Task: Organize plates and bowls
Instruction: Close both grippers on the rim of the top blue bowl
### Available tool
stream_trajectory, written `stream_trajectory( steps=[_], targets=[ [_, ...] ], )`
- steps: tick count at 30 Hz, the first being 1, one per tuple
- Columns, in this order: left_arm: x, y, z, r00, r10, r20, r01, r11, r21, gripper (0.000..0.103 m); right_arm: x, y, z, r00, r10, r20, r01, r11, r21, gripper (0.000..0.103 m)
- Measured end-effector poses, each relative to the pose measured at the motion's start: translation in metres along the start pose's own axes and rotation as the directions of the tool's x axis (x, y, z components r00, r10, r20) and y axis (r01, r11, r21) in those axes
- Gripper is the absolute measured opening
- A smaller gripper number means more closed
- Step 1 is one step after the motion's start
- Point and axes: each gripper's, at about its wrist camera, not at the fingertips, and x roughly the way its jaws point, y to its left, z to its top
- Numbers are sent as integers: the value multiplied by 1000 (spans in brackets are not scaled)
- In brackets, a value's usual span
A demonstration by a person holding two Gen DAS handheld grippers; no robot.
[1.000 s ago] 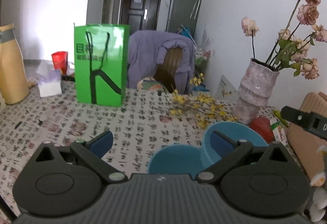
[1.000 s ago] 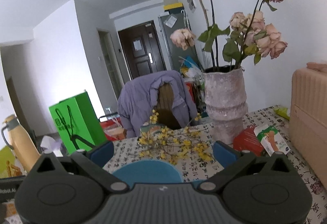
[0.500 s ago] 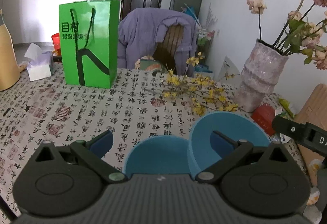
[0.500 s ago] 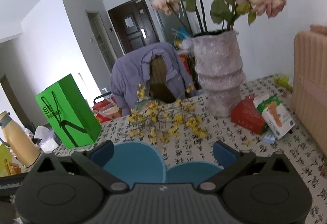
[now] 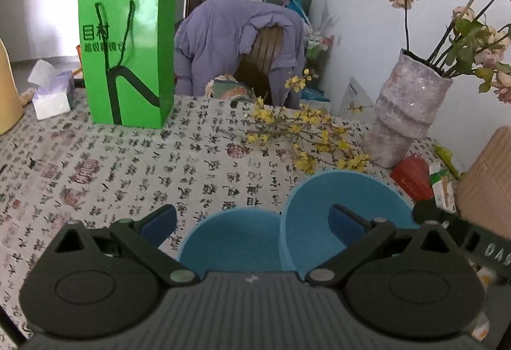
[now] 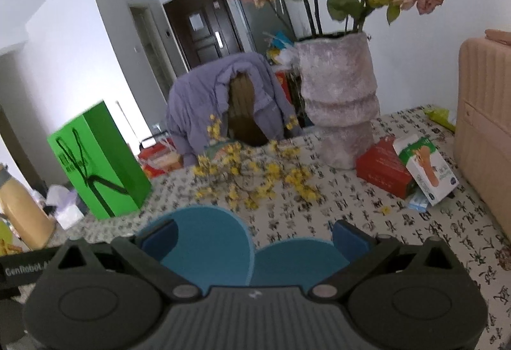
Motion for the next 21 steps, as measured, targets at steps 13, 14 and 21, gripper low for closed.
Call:
stream_trajectory(
  steps=[13,14,21],
  targets=[
    [18,-2,-6,999,17,-37,-17,1000,-2,103,7,2,-7,998,-49,-44,47,998,-27,92],
    [20,-2,-6,999,20,-42,-20,1000,-2,103,9,3,-7,997,-53,-54,52,998,-31,90],
    [24,-5,-9,998,35,-49,-35,999,4,103,12,8,-6,992,-80,-94,75,996,-56,78]
  ],
)
